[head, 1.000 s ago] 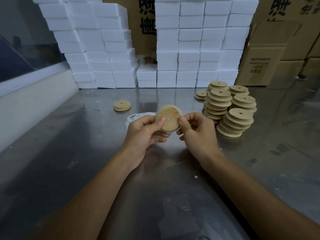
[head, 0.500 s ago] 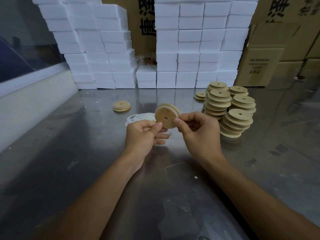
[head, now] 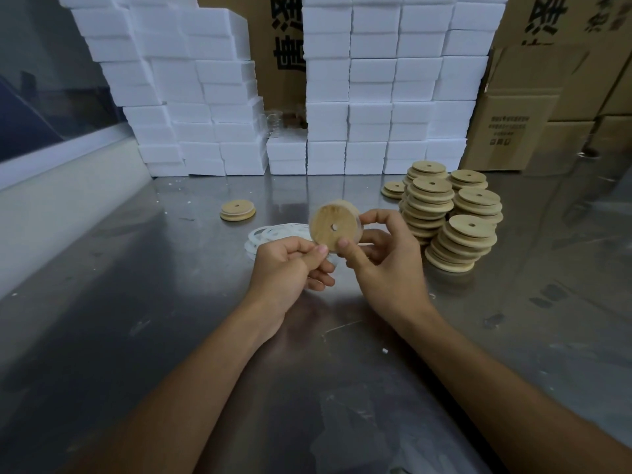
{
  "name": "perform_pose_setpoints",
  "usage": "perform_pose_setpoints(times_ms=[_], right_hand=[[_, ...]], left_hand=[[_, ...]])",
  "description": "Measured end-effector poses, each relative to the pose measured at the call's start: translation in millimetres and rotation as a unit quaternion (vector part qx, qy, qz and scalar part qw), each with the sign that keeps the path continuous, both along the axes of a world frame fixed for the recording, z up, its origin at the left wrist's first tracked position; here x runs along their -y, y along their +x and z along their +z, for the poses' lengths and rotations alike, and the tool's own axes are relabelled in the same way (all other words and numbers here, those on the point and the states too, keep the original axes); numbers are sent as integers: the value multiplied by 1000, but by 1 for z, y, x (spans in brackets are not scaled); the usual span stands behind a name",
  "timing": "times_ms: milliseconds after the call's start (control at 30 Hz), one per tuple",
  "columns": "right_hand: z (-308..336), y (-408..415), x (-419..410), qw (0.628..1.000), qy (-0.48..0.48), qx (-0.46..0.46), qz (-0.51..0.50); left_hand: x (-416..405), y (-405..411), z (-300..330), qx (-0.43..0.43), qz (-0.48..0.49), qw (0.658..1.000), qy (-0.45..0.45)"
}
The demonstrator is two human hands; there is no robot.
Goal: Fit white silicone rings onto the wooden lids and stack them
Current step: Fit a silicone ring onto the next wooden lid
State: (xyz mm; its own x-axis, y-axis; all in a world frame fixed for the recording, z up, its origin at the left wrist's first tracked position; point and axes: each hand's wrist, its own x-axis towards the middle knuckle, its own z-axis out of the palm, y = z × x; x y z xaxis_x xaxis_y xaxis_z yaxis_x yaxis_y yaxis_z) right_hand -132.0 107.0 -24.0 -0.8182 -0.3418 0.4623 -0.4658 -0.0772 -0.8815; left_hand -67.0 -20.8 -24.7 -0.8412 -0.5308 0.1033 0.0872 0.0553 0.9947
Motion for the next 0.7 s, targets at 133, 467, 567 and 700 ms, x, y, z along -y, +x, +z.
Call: perform_pose_setpoints(times_ms=[133,467,567,700], right_hand=[[2,-2,1,999,-10,-10,-36],[6,-6,-6,998,51,-24,-21],[7,-8,-6,998,55,-19,-26],[6,-9,-8,996,79,-31,-27]], left_hand=[[0,-1,2,-6,-11,1000,23],[2,1,0,-50,61,997,12],[1,0,-1,-58,84,994,-26],[0,-1,-3,-66,85,993,-46]])
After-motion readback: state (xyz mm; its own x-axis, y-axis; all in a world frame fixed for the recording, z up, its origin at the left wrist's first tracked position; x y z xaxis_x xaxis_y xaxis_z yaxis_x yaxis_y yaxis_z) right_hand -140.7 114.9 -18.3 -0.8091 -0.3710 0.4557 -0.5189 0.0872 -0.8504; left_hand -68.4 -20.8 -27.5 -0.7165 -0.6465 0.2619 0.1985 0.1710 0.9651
